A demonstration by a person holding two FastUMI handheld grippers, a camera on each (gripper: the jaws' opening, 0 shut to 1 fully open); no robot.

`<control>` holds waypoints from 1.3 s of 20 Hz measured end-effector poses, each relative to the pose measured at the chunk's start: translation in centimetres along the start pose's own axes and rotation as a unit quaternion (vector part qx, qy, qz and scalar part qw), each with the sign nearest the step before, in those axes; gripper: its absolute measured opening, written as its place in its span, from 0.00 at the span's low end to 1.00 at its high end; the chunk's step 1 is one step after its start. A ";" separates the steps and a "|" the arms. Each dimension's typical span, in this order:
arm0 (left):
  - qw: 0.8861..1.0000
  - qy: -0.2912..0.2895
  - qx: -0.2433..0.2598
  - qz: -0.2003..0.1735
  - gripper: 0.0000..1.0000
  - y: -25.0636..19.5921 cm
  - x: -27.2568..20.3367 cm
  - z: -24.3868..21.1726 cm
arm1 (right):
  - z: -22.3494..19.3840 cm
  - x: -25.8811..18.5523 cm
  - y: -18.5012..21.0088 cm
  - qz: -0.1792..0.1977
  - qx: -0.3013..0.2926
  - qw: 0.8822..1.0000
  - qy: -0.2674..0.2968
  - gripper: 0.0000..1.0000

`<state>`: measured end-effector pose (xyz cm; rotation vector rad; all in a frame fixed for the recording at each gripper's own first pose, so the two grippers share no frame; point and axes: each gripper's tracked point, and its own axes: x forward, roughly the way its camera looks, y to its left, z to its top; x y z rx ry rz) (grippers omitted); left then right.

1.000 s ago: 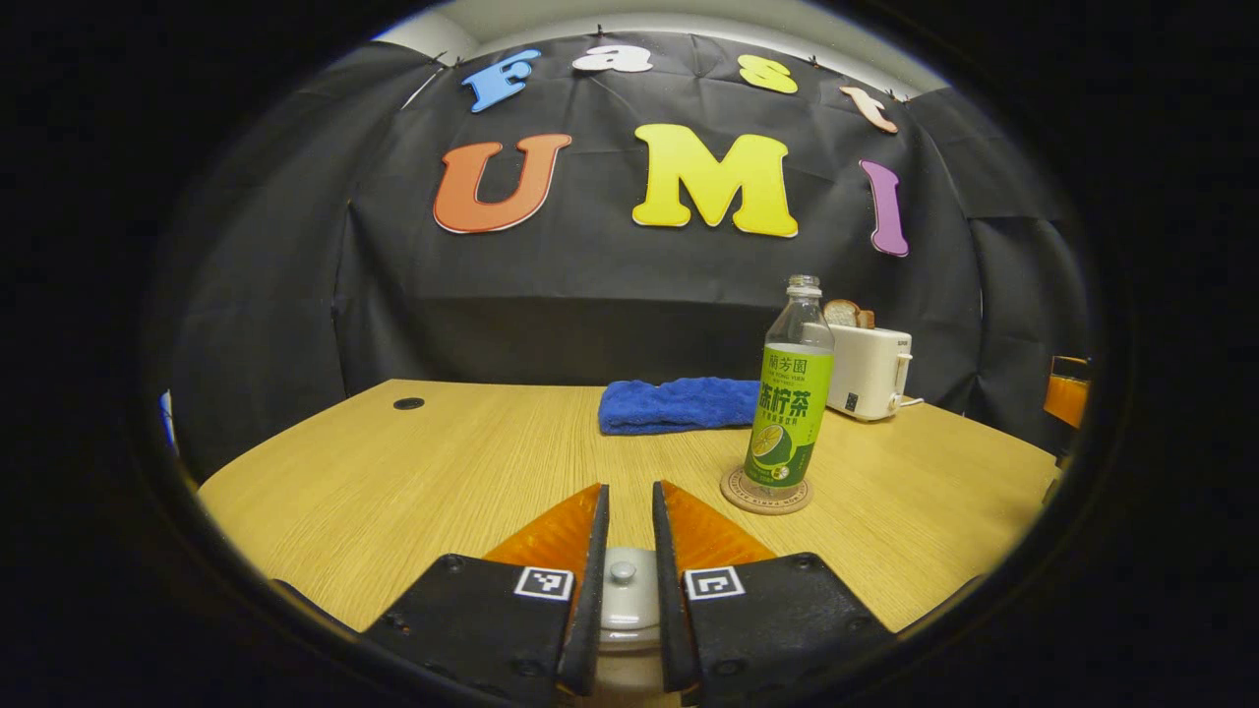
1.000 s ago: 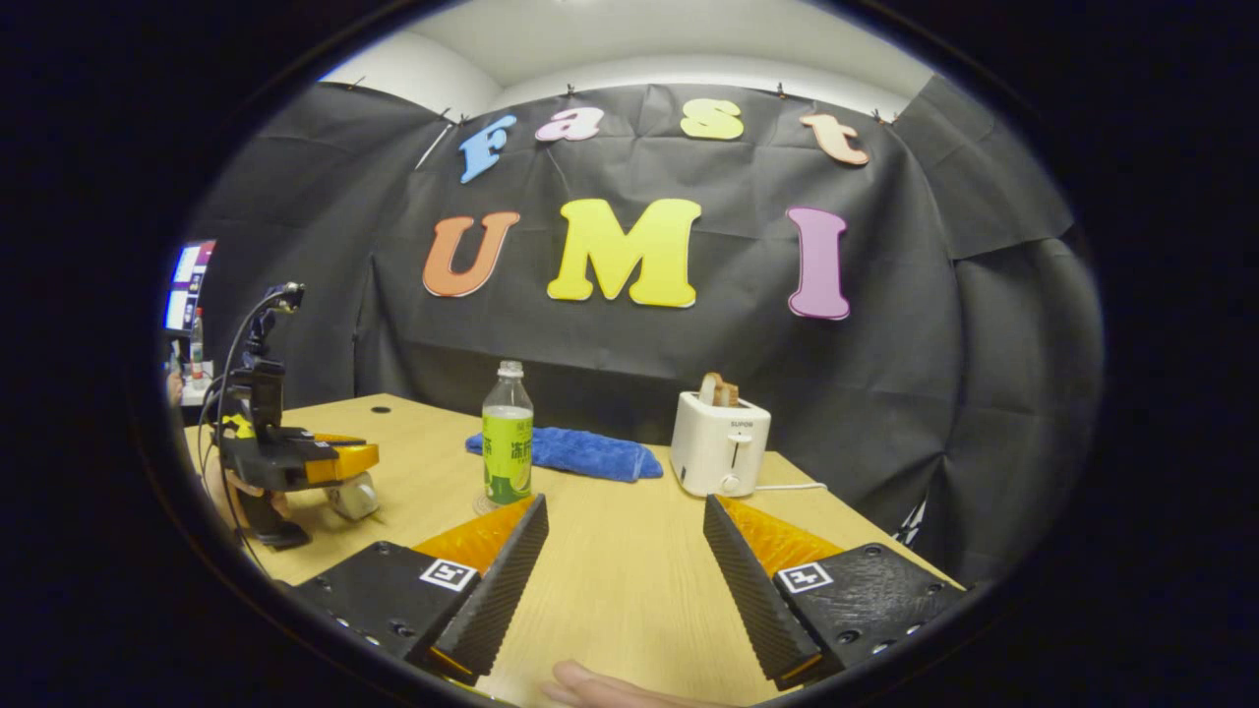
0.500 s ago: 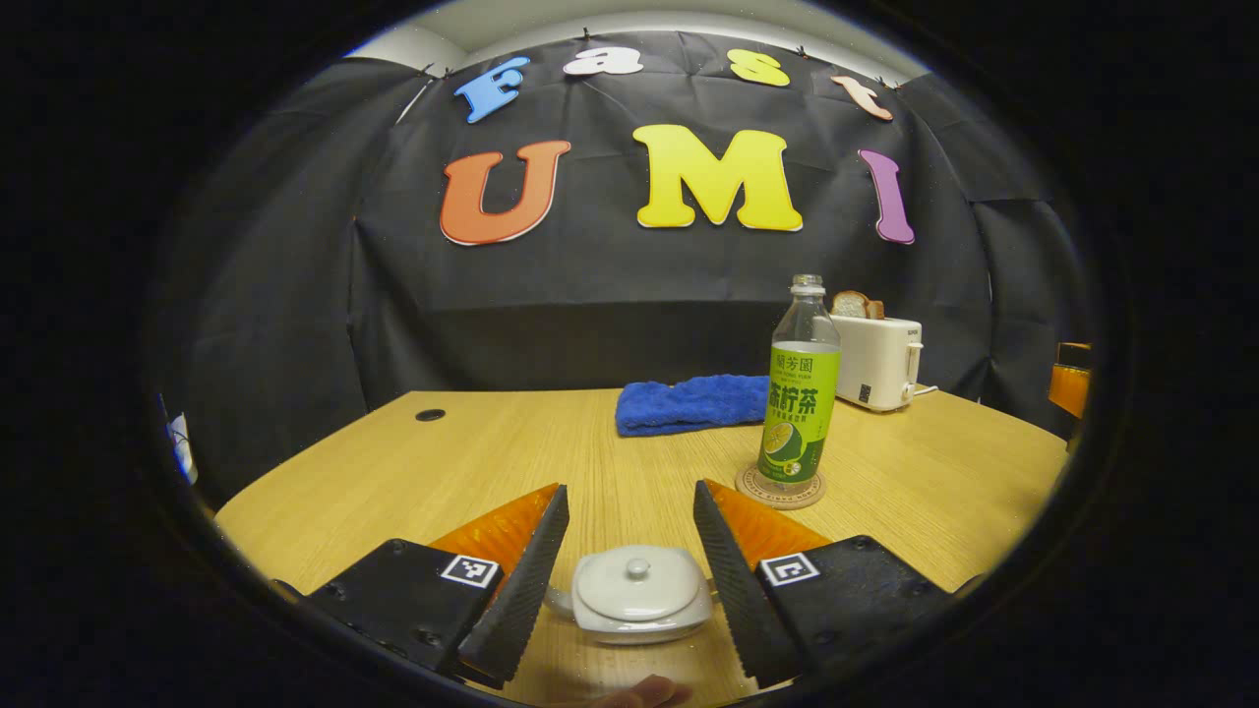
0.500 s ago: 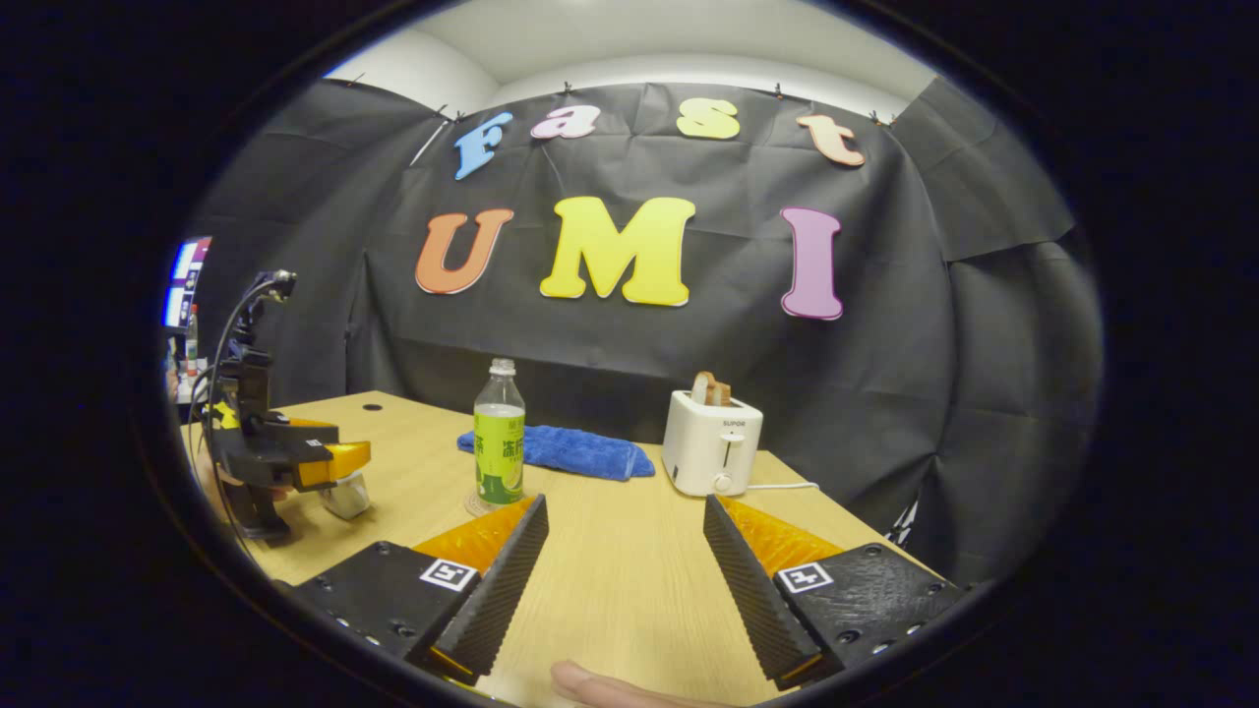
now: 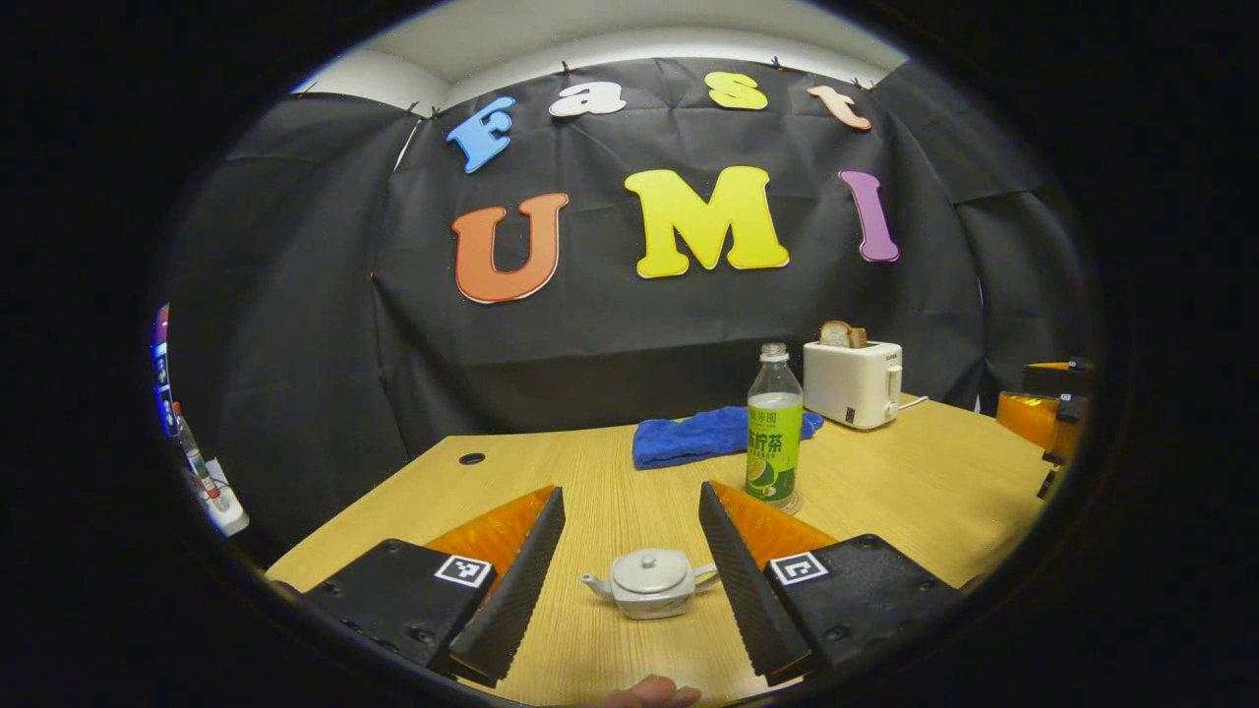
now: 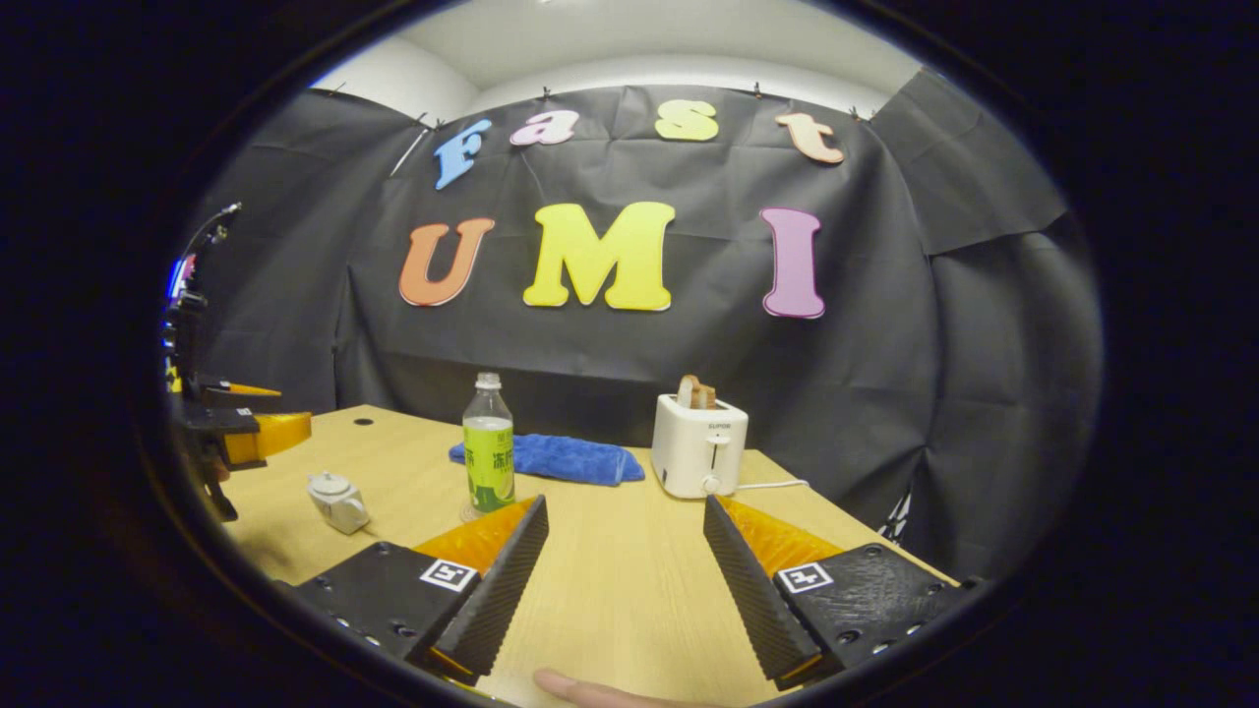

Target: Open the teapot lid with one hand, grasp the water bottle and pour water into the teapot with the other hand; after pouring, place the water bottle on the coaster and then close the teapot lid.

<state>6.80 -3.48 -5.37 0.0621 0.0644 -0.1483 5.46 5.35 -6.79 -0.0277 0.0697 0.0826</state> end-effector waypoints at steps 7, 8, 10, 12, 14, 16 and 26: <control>1.000 -0.022 0.017 -0.003 0.87 -2.0 -6.6 3.6 | 3.0 -4.7 -0.5 -0.014 0.015 1.000 0.000 0.97; 1.000 -0.021 0.014 -0.003 0.87 -2.0 -7.4 3.6 | 3.4 -5.3 -0.6 -0.020 0.012 1.000 0.000 0.97; 1.000 -0.020 0.008 -0.006 0.87 -2.4 -8.7 4.0 | 3.7 -6.9 0.2 -0.018 0.009 1.000 -0.001 0.97; 1.000 -0.014 0.008 -0.002 0.87 -2.3 -9.8 4.2 | 4.3 -8.3 1.0 -0.006 0.007 1.000 -0.008 0.95; 1.000 -0.026 0.012 -0.012 0.87 -3.0 -10.9 5.3 | 5.0 -9.2 1.0 -0.008 -0.004 1.000 -0.022 0.95; 1.000 -0.027 0.005 -0.011 0.87 -2.9 -11.7 5.6 | 5.7 -10.0 1.1 -0.007 -0.010 0.999 -0.037 0.95; 0.999 -0.042 -0.019 0.007 0.87 -2.5 -11.8 6.2 | 4.2 -9.2 2.5 0.022 0.009 1.000 -0.011 0.95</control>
